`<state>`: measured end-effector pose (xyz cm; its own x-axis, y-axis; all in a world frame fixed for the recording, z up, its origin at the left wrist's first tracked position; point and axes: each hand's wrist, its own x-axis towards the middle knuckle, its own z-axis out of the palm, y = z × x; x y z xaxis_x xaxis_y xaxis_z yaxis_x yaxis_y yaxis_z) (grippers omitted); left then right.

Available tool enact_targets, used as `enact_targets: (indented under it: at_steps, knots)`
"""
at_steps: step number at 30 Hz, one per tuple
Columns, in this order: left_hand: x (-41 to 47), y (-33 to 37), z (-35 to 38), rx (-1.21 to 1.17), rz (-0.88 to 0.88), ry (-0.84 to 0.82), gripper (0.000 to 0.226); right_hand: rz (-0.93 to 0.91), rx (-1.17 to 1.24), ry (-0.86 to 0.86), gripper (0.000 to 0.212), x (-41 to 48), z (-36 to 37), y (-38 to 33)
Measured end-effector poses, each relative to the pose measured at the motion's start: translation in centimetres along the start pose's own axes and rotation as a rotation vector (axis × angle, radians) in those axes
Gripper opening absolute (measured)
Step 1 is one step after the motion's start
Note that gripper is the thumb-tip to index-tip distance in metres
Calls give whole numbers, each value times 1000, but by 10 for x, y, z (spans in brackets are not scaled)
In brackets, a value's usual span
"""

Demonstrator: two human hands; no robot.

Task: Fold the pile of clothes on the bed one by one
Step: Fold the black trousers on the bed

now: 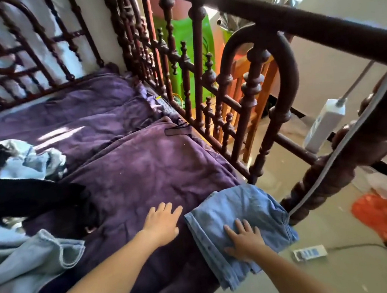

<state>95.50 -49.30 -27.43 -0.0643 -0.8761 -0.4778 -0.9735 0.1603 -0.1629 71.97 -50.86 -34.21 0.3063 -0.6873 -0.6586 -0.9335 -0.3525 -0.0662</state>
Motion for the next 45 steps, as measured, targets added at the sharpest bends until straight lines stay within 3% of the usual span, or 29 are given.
enact_targets:
  at_steps: [6, 18, 22, 25, 28, 33, 40, 45]
  knots:
    - [-36, -33, 13, -144, -208, 72, 61, -156, -72, 156, 55, 9, -48, -45]
    - [-240, -175, 76, -371, -860, 298, 59, -689, -306, 357, 52, -32, -115, -275]
    - [-331, -199, 120, -388, -1002, 350, 59, -821, -368, 376, 53, -70, -94, -359]
    - [-396, -207, 158, -426, -1083, 340, 58, -885, -397, 347, 69, -101, -62, -413]
    - [-457, -212, 199, -480, -1151, 383, 54, -943, -435, 293, 53, -125, -28, -459]
    - [-544, -222, 259, -478, -1240, 473, 70, -1004, -466, 224, 52, -154, 12, -529]
    - [-639, -232, 293, -450, -1382, 437, 66, -1073, -494, 199, 51, -183, 56, -613]
    - [-656, -252, 308, -486, -1423, 453, 66, -1140, -488, 165, 53, -183, 67, -662]
